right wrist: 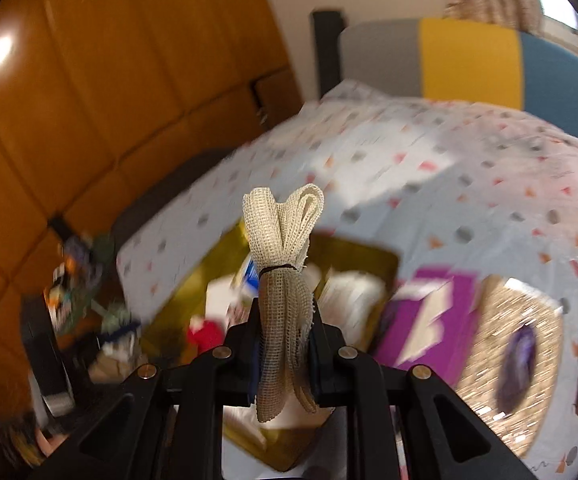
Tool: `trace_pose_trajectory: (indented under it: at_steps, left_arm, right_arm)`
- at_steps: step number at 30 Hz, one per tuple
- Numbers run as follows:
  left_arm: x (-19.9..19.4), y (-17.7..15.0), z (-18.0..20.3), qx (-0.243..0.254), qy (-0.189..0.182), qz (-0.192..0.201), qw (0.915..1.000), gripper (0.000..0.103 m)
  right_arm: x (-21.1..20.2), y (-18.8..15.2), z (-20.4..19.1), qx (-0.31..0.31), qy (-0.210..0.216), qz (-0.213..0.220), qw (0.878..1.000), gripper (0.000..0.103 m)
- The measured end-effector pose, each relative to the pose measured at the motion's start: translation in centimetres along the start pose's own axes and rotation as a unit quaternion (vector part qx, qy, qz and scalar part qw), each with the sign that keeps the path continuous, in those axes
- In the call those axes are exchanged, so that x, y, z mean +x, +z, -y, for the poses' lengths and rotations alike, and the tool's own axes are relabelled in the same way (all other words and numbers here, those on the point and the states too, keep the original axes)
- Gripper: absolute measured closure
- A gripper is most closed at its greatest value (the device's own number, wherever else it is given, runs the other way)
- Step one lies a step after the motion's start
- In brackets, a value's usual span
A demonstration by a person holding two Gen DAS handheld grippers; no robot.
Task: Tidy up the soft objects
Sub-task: 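Carry the beige tied cloth into the gold tray and open the right gripper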
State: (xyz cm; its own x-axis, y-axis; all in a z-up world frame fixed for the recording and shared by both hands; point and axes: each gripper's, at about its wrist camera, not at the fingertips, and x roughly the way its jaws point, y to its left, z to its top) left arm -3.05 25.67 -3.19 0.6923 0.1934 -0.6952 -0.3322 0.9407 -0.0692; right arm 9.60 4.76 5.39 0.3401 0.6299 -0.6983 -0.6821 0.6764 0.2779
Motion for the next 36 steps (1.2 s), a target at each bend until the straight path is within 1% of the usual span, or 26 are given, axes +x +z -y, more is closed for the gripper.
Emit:
trace_pose_trajectory:
  at_steps: [4,5,7,9,12,13,14,15,16,19,22,25,30,36]
  left_arm:
    - [-0.1,-0.2,-0.8,-0.006,0.010,0.002,0.9999,0.022]
    - [-0.1,-0.2,-0.9,-0.007,0.011,0.002,0.9999,0.022]
    - [-0.2,-0.2,-0.9,-0.007,0.012,0.003,0.9999,0.022]
    - [-0.3,-0.2,-0.9,-0.006,0.012,0.005,0.9999,0.022]
    - [-0.4,-0.2,-0.8,-0.003,0.012,0.006,0.9999,0.022]
    - [-0.5,-0.2,-0.7,-0.001,0.011,0.006,0.9999,0.022]
    - [-0.5,-0.2,-0.7,-0.001,0.011,0.007,0.9999,0.022]
    - [-0.6,-0.2,-0.6,0.000,0.011,0.007,0.9999,0.022]
    - [-0.5,-0.2,-0.6,0.001,0.011,0.006,0.9999,0.022]
    - [-0.5,-0.3,-0.5,0.000,0.010,0.004,0.9999,0.022]
    - [-0.6,-0.3,-0.4,0.003,0.009,0.005,0.9999,0.022]
    - [-0.8,-0.3,-0.1,0.007,0.008,0.008,0.9999,0.022]
    - [-1.3,-0.3,0.2,0.010,0.008,0.013,0.9998,0.022]
    - [-1.7,-0.1,0.6,0.018,0.009,0.018,0.9996,0.022]
  right_arm:
    - [3.5,-2.9,-1.7,-0.024,0.007,-0.049,0.998,0.086]
    - [4.8,-3.8,-2.3,-0.032,0.001,-0.070,0.997,0.086]
    - [6.3,-5.3,-2.7,-0.048,-0.010,-0.092,0.995,0.086]
    - [8.4,-6.5,-3.4,-0.070,-0.032,-0.121,0.990,0.086]
    - [10.5,-8.0,-4.1,-0.098,-0.065,-0.150,0.982,0.082]
    - [11.0,-8.1,-4.2,-0.102,-0.071,-0.157,0.980,0.079]
    - [11.4,-8.3,-4.2,-0.105,-0.073,-0.163,0.978,0.079]
    - [11.5,-8.5,-4.2,-0.103,-0.073,-0.164,0.978,0.075]
    - [11.5,-8.6,-4.2,-0.102,-0.072,-0.162,0.979,0.068]
    - [11.1,-8.7,-4.0,-0.096,-0.069,-0.148,0.982,0.063]
    - [10.5,-8.6,-3.3,-0.082,-0.067,-0.135,0.985,0.062]
    - [9.7,-8.1,-3.5,-0.069,-0.058,-0.119,0.989,0.060]
    - [7.9,-7.8,-3.5,-0.059,-0.055,-0.092,0.992,0.058]
    - [5.0,-7.4,-3.4,-0.060,-0.066,-0.047,0.995,0.058]
